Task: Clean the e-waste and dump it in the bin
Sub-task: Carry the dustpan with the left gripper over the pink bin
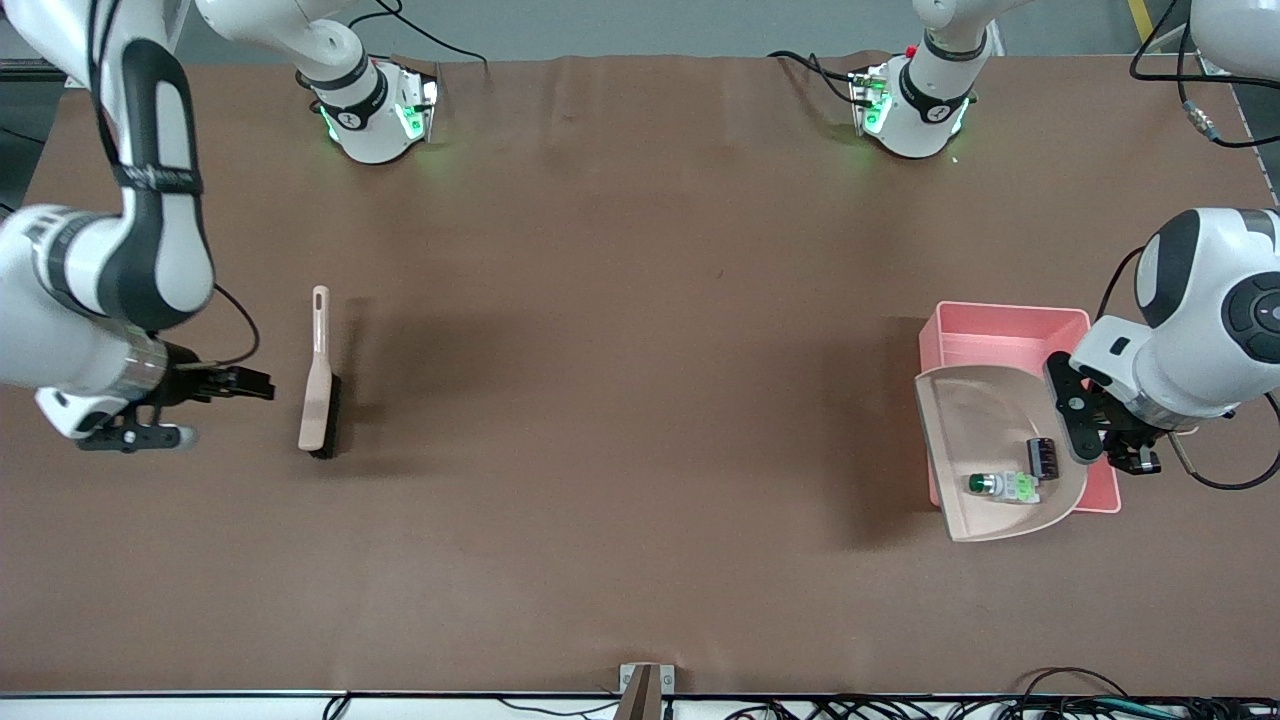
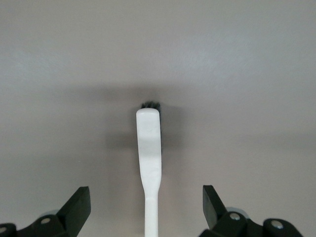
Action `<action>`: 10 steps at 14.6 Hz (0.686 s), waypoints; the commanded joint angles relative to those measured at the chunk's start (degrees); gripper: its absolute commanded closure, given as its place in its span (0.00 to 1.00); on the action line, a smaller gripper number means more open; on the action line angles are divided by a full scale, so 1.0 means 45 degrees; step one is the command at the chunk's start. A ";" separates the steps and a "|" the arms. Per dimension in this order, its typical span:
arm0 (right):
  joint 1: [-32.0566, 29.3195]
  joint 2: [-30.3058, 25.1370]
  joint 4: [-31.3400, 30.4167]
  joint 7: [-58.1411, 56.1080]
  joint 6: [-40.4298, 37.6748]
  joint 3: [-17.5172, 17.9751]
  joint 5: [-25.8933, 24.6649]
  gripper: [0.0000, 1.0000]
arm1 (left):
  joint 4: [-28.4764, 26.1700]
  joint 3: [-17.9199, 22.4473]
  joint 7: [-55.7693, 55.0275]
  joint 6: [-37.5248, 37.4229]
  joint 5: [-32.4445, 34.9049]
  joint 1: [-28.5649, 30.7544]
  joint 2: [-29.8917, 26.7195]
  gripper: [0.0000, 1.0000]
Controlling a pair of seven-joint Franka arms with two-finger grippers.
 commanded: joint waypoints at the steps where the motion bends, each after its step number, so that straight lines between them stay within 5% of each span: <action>1: -0.0059 -0.1684 -0.0313 0.0081 -0.0619 0.0091 -0.0501 0.00 | -0.1279 -0.0158 0.1419 0.1041 0.0174 0.1244 -0.1025 0.99; 5: 0.0038 -0.2994 -0.0177 0.1036 -0.1302 0.0169 -0.1866 0.00 | -0.2218 -0.0158 0.2929 0.1963 0.0174 0.3002 -0.1084 1.00; 10: -0.0408 -0.3037 0.1694 0.1232 -0.2880 0.0499 -0.2470 0.00 | -0.2532 -0.0100 0.3339 0.2061 0.1224 0.3688 -0.1182 1.00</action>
